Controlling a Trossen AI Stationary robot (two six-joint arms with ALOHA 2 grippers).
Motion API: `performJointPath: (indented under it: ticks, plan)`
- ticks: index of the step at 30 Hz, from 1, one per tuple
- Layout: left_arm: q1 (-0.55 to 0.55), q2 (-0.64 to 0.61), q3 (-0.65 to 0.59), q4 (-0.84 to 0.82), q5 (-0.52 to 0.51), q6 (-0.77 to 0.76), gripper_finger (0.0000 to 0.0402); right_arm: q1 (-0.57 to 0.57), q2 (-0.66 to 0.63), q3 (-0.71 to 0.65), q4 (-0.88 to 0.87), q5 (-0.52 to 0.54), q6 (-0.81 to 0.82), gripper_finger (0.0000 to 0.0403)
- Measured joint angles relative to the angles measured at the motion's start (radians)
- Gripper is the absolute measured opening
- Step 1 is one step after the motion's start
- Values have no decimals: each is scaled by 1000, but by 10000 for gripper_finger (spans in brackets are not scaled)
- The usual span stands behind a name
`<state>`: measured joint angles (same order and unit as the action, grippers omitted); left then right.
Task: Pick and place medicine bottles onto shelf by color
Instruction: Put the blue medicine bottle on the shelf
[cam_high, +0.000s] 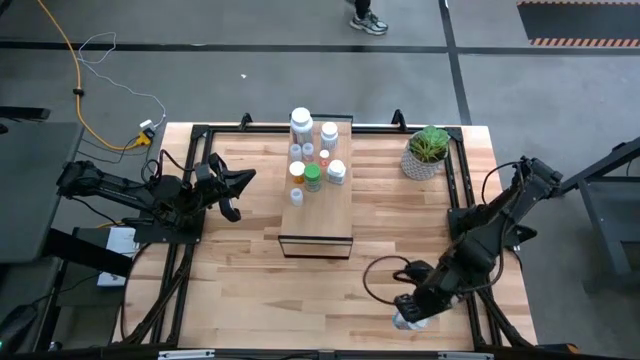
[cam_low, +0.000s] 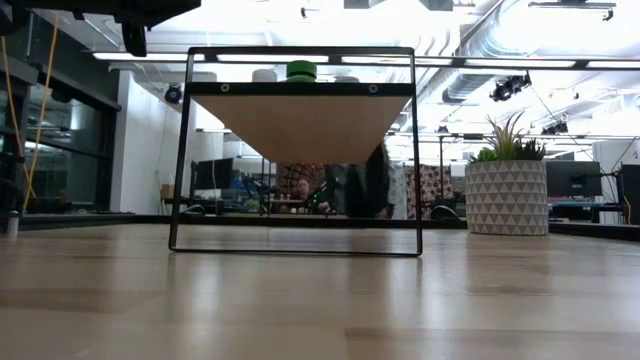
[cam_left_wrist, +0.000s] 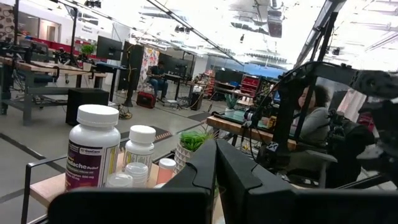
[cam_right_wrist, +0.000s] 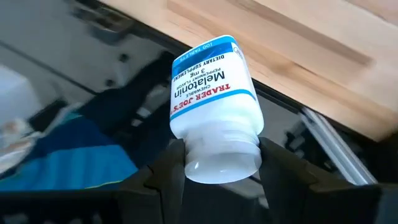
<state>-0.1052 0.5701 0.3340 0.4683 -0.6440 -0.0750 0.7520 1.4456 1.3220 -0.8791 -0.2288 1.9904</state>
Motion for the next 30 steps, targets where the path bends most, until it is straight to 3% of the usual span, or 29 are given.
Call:
performJointPath:
  ticks: [20,30]
  plan:
    - [0,0,0,0,0,0,1,-230,-1,337,-22,178,-431,158]
    - [0,0,0,1,0,0,1,-357,-1,372,-26,175,-570,158]
